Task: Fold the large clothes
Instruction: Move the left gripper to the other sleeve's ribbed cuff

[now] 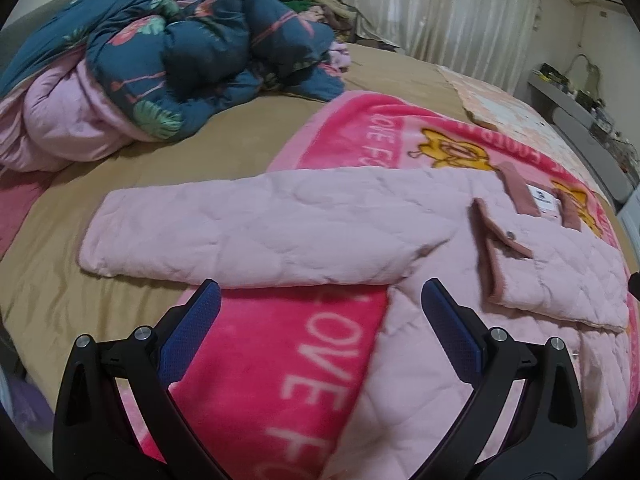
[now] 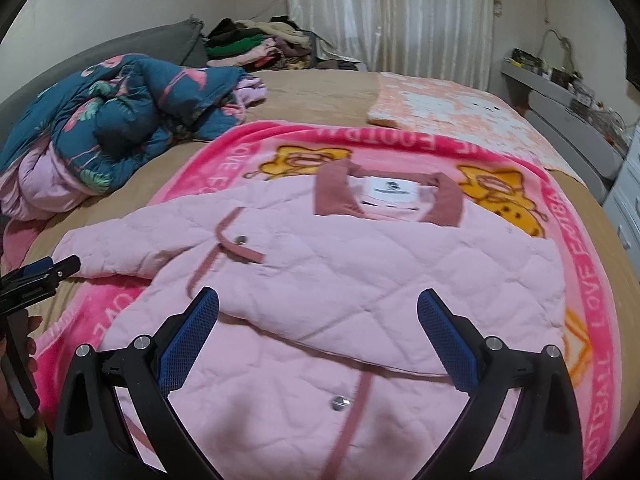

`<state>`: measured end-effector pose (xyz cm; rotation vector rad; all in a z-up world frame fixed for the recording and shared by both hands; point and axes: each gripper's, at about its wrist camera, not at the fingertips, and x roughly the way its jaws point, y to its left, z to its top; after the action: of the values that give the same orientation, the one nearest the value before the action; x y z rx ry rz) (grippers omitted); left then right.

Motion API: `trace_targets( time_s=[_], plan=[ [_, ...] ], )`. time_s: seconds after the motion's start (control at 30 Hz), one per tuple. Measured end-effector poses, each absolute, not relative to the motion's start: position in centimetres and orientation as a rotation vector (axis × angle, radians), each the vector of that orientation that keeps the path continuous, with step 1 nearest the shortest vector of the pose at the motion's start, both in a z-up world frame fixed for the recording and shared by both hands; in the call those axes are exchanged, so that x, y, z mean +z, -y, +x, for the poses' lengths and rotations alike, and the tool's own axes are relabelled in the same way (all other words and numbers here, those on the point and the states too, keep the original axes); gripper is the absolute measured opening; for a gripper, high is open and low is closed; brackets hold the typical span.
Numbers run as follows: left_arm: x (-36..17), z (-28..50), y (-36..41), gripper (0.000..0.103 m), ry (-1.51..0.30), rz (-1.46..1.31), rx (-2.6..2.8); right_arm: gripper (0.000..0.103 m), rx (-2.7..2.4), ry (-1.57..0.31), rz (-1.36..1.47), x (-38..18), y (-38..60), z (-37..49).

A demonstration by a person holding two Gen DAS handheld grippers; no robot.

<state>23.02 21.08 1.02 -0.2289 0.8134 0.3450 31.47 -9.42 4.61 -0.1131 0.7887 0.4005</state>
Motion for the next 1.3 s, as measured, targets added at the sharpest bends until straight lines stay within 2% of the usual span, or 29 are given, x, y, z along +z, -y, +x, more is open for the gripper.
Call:
trace_targets(
  time_s=[0.73, 1.3],
  plan=[
    [-1.6, 21.0, -32.2, 0.094, -0.828, -0.409, 0.549, 0.099, 0.632, -0.765, -0.227, 3.5, -5.9, 29.9],
    [-5.1, 21.4, -38.8, 0.094, -0.888, -0.615, 0.614, 0.099, 0.716, -0.816, -0.255, -0.4, -12.0, 29.3]
  ],
)
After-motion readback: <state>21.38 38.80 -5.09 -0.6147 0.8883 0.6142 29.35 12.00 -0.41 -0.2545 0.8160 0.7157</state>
